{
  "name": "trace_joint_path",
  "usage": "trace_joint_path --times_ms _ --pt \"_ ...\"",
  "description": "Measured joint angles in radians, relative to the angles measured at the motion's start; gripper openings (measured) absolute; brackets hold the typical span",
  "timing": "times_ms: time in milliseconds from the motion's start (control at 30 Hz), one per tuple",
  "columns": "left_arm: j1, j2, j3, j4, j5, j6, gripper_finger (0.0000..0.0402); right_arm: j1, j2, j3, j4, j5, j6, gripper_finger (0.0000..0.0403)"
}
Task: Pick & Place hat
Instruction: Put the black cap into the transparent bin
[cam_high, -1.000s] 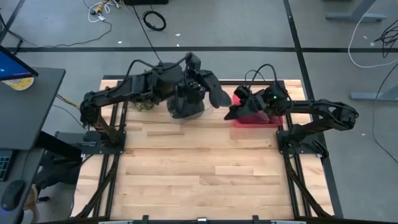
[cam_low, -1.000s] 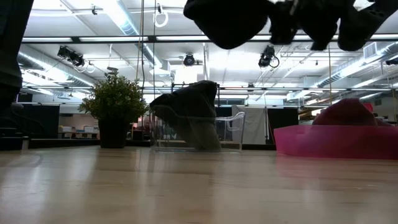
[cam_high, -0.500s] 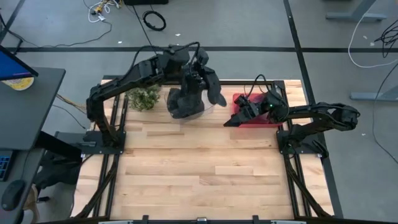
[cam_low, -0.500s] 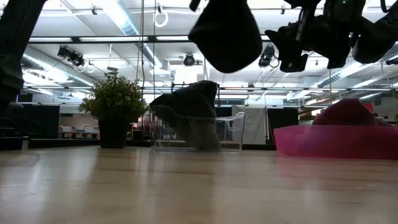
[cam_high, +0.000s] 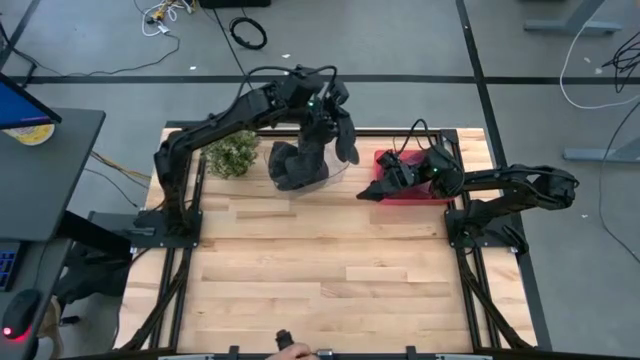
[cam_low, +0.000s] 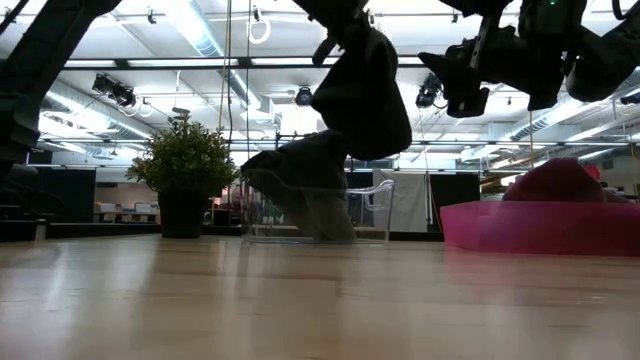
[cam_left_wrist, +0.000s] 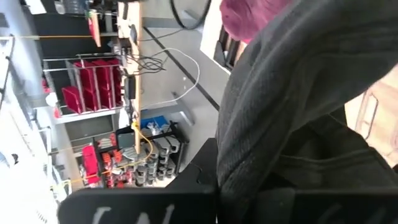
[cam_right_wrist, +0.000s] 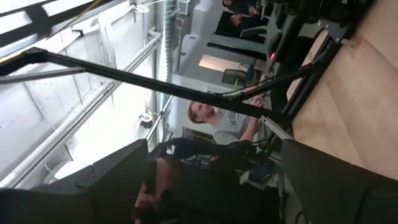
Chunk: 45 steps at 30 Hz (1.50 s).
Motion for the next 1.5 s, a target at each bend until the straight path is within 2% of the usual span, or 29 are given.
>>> trace_joint_path --times_ms 200,333,533,733,1000,1300,1500 --pt "0.020 0.031 0.000 -0.049 0.064 -0.036 0.0005 0.000 0.000 0.000 -0.008 0.028 -0.001 0.0371" --pt "0.025 0.036 0.000 -0.132 0.057 -0.057 0.0005 0.000 0.000 0.000 -0.016 0.030 -0.004 0.0371" --pt "0.049 0.036 0.000 -0.282 -0.035 -0.054 0.0005 0.000 0.000 0.000 -0.017 0.036 -0.026 0.0371" --pt "0.063 0.036 -0.021 -0.330 -0.172 0.004 0.0005 0.000 0.000 0.001 -0.018 0.047 -0.033 0.0371" --pt "0.047 0.033 -0.021 -0.399 -0.211 -0.005 0.0005 0.000 0.000 0.001 -0.017 0.047 -0.034 0.0371" --pt "0.003 0.019 -0.020 -0.488 -0.209 -0.030 0.0005 0.000 0.000 0.001 -0.014 0.046 -0.052 0.0371" --pt "-0.004 0.024 -0.036 -0.442 -0.135 -0.034 0.0005 0.000 0.000 0.001 -0.012 0.045 -0.052 0.0371"
